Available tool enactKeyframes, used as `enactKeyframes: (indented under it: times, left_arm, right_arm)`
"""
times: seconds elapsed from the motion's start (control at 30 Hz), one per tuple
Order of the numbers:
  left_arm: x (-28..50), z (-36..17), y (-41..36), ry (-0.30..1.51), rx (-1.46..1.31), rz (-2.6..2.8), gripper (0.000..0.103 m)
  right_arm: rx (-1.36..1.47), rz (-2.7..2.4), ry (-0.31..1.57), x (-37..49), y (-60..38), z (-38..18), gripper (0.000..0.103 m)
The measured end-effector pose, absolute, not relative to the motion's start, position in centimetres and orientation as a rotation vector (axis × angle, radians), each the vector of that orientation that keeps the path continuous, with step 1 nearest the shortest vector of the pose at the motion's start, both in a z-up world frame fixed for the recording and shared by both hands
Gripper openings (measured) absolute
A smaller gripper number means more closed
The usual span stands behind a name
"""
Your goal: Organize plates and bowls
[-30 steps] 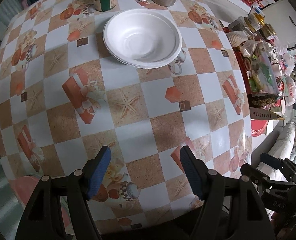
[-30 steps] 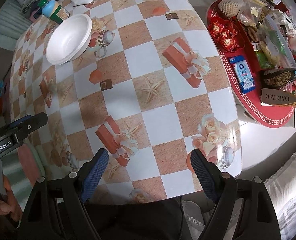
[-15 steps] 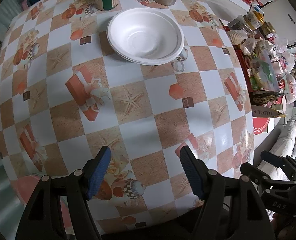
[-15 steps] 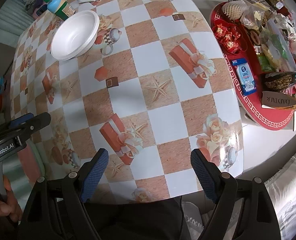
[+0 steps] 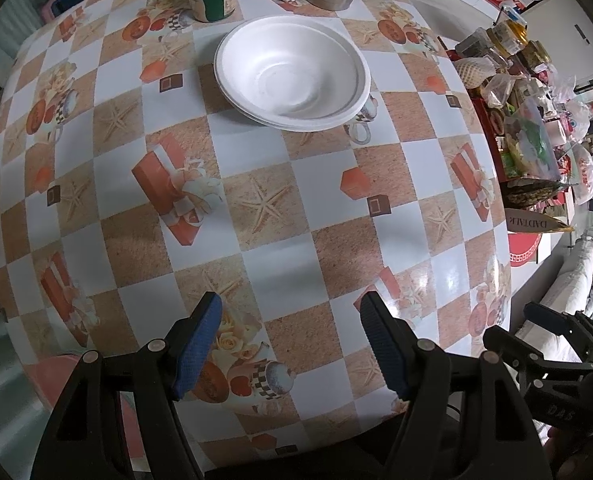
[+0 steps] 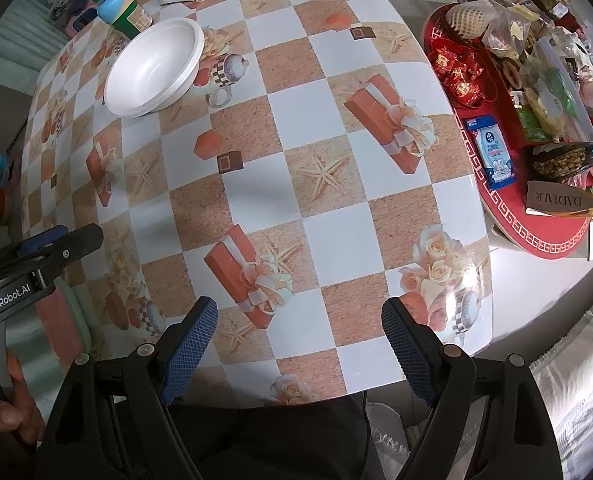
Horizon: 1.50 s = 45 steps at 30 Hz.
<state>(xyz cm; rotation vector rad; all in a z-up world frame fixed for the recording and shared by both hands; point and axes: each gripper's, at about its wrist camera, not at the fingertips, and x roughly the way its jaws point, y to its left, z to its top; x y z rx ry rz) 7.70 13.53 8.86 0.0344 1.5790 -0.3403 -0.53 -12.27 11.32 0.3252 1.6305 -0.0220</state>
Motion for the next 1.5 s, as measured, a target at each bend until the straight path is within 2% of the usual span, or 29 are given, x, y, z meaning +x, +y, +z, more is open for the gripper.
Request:
enactKeyframes:
  times: [0.83, 1.03, 1.2, 1.5]
  left_arm:
    - [7.3, 8.4, 15.0, 1.59, 0.016, -0.311, 0.075]
    - [9.0, 10.0, 16.0, 1.524, 0.023, -0.274, 0.075]
    - [11.7, 11.1, 18.0, 1.472, 0.023, -0.219, 0.075]
    - [15.6, 11.7, 18.5, 1.418, 0.08, -0.171, 0.075]
  right_arm:
    - [0.313, 0.007, 1.649, -0.6, -11.4, 10.8, 0.085]
    - [0.272, 0.028, 1.6, 0.0, -11.1, 11.9, 0.085]
    - [0.244, 0.045, 1.484, 2.4, -10.8, 13.8, 0.085]
    - [0.197, 0.107, 1.46, 10.4, -8.9, 14.6, 0.085]
